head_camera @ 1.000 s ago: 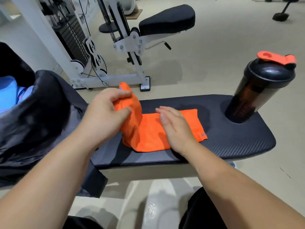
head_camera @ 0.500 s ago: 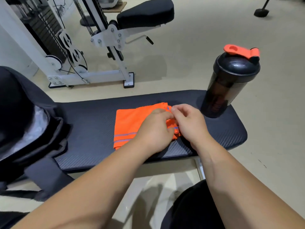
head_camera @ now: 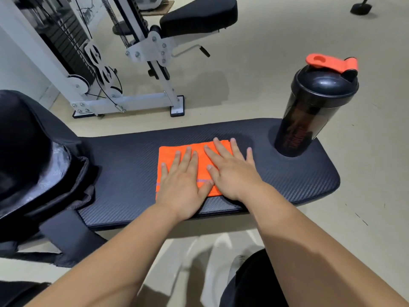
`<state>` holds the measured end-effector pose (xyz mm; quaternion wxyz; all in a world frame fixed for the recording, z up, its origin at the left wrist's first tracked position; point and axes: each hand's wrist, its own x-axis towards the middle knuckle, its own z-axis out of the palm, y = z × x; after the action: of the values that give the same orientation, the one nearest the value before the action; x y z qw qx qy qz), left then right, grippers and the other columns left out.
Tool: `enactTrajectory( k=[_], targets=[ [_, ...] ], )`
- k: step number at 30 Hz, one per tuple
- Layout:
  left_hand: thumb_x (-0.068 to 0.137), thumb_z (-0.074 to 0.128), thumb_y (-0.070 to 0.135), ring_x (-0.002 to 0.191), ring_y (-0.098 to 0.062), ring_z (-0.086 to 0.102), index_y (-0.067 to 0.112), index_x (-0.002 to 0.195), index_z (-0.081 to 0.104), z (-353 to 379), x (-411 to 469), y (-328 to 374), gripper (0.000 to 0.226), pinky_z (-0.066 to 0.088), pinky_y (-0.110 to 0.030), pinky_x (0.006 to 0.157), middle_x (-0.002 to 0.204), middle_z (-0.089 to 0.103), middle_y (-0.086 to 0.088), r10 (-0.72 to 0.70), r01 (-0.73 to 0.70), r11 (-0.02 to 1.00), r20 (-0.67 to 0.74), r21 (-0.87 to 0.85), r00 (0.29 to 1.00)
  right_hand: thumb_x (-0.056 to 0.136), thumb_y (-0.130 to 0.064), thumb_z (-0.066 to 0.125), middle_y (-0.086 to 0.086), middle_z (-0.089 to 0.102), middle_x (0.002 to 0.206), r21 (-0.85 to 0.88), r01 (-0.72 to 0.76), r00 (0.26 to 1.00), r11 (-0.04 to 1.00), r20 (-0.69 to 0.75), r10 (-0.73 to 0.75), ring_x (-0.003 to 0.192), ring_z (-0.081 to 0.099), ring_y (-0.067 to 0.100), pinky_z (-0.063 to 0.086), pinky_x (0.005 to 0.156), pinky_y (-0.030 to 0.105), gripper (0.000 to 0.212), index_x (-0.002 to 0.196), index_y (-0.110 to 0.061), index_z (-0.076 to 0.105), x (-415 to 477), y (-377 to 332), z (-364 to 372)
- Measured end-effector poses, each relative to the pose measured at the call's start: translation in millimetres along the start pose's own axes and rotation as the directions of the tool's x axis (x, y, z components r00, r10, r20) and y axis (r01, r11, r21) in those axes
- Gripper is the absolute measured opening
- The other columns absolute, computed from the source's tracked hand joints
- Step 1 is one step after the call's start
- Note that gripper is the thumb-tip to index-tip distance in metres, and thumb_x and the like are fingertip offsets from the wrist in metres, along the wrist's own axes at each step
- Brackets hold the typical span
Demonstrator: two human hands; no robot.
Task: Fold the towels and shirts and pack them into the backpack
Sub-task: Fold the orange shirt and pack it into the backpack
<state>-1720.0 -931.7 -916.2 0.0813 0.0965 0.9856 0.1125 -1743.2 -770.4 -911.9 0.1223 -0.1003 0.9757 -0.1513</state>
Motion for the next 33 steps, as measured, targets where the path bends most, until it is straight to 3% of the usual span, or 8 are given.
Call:
enactTrajectory(
  k=[3,6,9,16,22,25,28,33],
  targets=[
    [0.094,0.042,0.066,0.155,-0.026,0.003,0.019,0.16,0.017,-7,-4,-8,0.085,0.006,-0.053,0.123,0.169,0.005,-0.004,-0.033,0.024,0.995,-0.097,-0.093,0.995,0.105,-0.05,0.022,-0.018,-0.019,0.165,0.012,0.008,1.0,1.0,0.021,-0.008,0.151,-0.025,0.027,-0.015,0.119,0.059,0.058,0.157,-0.046,-0.004,2,7,0],
    [0.085,0.041,0.071,0.145,-0.036,0.029,0.022,0.154,0.032,-18,-11,-26,0.084,0.024,-0.05,0.119,0.16,0.032,-0.013,-0.183,0.153,0.977,-0.215,-0.147,0.959,0.105,-0.052,0.022,-0.019,-0.019,0.164,0.017,0.01,1.0,1.0,0.018,-0.01,0.151,-0.026,0.027,-0.016,0.118,0.059,0.058,0.157,-0.047,-0.004,1,7,0],
    [0.076,0.065,0.068,0.125,-0.036,0.045,0.028,0.147,0.038,-26,-15,-42,0.086,0.038,-0.047,0.105,0.137,0.052,-0.01,-0.358,0.326,0.925,-0.167,-0.195,0.919,0.105,-0.053,0.023,-0.017,-0.017,0.165,-0.003,0.008,1.0,1.0,0.001,-0.008,0.15,-0.027,0.029,-0.016,0.117,0.062,0.058,0.157,-0.046,-0.001,0,6,-1],
    [0.069,0.083,0.051,0.125,-0.035,0.05,0.028,0.149,0.034,-25,-13,-39,0.097,0.044,-0.045,0.103,0.132,0.054,-0.011,-0.354,0.309,0.888,-0.076,-0.34,0.932,0.1,-0.047,0.042,-0.002,0.004,0.169,-0.121,0.066,0.95,0.99,-0.296,-0.099,0.154,-0.011,0.03,-0.009,0.119,0.064,0.063,0.158,-0.032,0.023,-13,-26,-11],
    [0.064,0.09,0.04,0.12,-0.024,0.058,0.033,0.147,0.038,-38,-5,-34,0.098,0.047,-0.04,0.101,0.131,0.061,0.003,-0.373,0.342,0.829,0.018,-0.443,0.927,0.101,-0.063,0.02,-0.007,-0.021,0.166,-0.145,0.013,1.0,0.989,-0.025,-0.016,0.152,-0.022,0.026,-0.01,0.117,0.066,0.068,0.159,-0.037,-0.003,-7,-24,10],
    [0.065,0.088,0.019,0.103,-0.023,0.065,0.035,0.141,0.044,-44,-3,-37,0.089,0.053,-0.036,0.086,0.111,0.065,0.003,-0.43,0.372,0.704,0.054,-0.605,0.901,0.101,-0.062,0.02,-0.007,-0.022,0.166,-0.132,0.016,0.999,0.991,-0.033,-0.021,0.152,-0.023,0.026,-0.009,0.119,0.064,0.068,0.159,-0.036,-0.004,-6,-23,12],
    [0.068,0.082,-0.005,0.081,-0.022,0.067,0.03,0.139,0.05,-47,-3,-42,0.085,0.057,-0.038,0.079,0.09,0.063,-0.004,-0.437,0.352,0.461,0.137,-0.815,0.889,0.101,-0.062,0.023,-0.005,-0.024,0.165,-0.11,0.017,0.999,0.994,-0.044,-0.022,0.152,-0.024,0.026,-0.009,0.12,0.061,0.07,0.159,-0.035,-0.006,-6,-23,13],
    [0.069,0.075,-0.011,0.086,-0.029,0.071,0.029,0.126,0.063,-47,-6,-47,0.071,0.059,-0.043,0.083,0.111,0.069,-0.022,-0.28,0.313,0.252,0.241,-0.916,0.929,0.1,-0.062,0.025,-0.003,-0.026,0.165,-0.087,0.005,0.998,0.996,-0.06,-0.01,0.151,-0.025,0.025,-0.009,0.121,0.059,0.077,0.159,-0.03,-0.011,-5,-22,15]
  ],
)
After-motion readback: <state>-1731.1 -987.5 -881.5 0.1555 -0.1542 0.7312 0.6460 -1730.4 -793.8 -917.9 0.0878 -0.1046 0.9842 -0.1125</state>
